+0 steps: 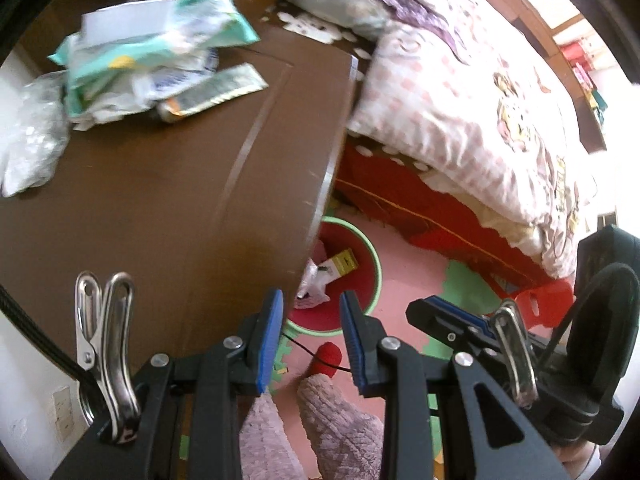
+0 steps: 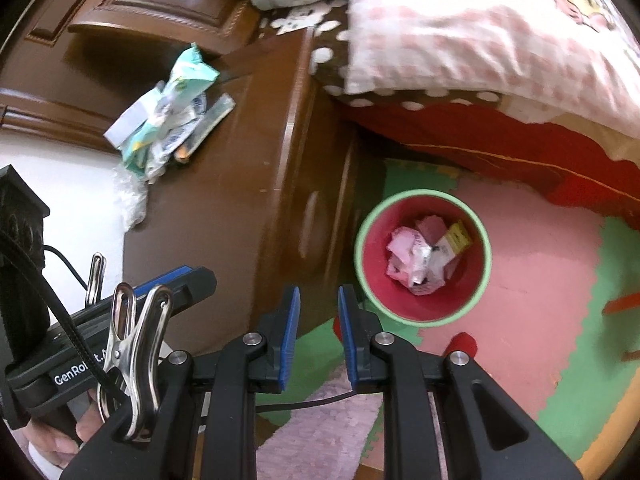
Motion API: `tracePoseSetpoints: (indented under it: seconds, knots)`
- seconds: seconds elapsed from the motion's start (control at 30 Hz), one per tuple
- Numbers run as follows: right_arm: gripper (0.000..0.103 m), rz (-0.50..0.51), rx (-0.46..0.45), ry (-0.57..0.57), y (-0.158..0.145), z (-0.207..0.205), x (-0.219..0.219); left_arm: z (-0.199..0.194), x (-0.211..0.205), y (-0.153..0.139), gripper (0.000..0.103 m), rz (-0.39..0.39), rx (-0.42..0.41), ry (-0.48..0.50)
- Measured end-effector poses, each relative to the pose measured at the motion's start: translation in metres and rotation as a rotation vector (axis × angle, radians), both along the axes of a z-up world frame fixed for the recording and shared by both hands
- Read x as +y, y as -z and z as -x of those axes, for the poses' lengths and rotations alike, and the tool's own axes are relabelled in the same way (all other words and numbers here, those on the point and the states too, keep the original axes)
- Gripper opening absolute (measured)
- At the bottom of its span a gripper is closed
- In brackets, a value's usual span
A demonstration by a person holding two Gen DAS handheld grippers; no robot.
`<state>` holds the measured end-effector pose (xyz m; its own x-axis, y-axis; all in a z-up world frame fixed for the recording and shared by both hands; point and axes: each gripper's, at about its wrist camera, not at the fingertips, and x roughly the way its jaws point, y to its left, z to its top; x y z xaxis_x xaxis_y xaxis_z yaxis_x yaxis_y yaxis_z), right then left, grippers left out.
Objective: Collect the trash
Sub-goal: 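Raise both open tools from the bucket toward the nightstand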
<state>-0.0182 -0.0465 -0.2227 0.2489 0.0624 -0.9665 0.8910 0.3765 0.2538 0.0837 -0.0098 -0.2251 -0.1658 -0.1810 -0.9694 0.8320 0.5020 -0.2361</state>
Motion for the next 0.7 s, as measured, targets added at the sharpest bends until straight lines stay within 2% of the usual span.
tracePoseSetpoints:
  seconds: [0.27,0.53,0.7]
  knots:
    - [0.021,0.009,-0.023,-0.048,-0.004,-0.055,0.01,-0.056,0.02,-0.015,0.03,0.011,-0.022,-0.061]
    - [0.022,0.003,-0.04,-0.058,0.006,-0.111,0.021,-0.111,0.049,-0.018,0.03,0.008,-0.054,-0.117]
    - [0.025,-0.007,-0.041,-0.107,0.019,-0.156,0.031,-0.145,0.082,-0.019,0.029,0.006,-0.075,-0.204]
